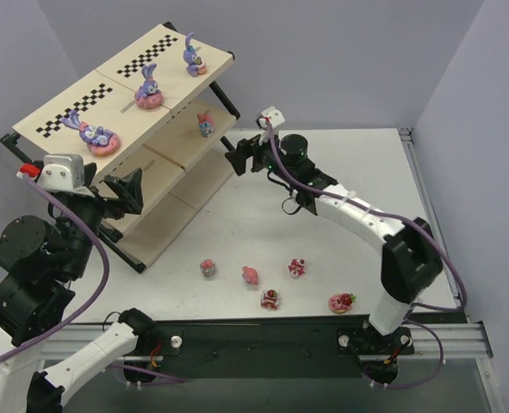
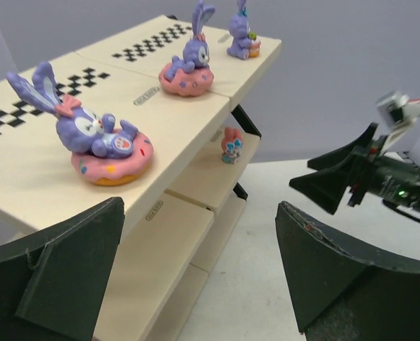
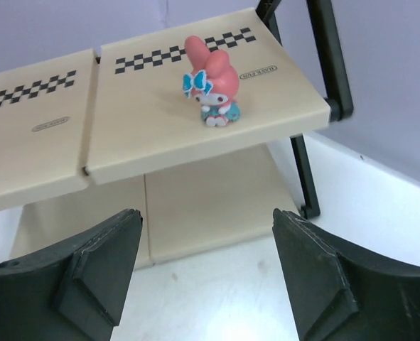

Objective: Place and organize the plastic toys onto the shelf

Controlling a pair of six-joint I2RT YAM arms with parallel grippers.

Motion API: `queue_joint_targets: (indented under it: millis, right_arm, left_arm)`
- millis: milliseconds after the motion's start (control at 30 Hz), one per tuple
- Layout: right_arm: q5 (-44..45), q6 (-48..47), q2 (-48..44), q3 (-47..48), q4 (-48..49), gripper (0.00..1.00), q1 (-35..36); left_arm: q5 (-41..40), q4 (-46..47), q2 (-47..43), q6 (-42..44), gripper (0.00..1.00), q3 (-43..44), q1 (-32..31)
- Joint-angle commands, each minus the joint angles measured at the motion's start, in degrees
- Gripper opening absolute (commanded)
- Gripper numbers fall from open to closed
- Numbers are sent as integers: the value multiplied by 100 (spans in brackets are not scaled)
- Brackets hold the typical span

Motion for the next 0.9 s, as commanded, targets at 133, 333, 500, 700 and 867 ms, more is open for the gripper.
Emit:
queue_joint_targets:
  millis: [133, 333, 500, 700, 867]
  right_arm:
    - [1432, 403, -2110, -560, -2972, 73, 1322]
    - [2313, 1387, -2534, -1253, -3609, 71, 2246]
    - [1612, 1012, -2220, -1729, -3011, 68, 2607]
    - [1197, 720, -1630, -1869, -2846, 76, 2677]
    - [1339, 835, -1156, -2055, -2282, 91, 2993]
  left_arm:
    - [510, -874, -85, -842, 97, 99, -8]
    - [458, -1349, -191, -1185, 97, 151, -8]
    - [747, -1367, -323, -1414, 97, 81, -8]
    - [915, -1516, -182, -1774, 97, 283, -8]
    - [862, -1420, -235, -1898, 97, 283, -8]
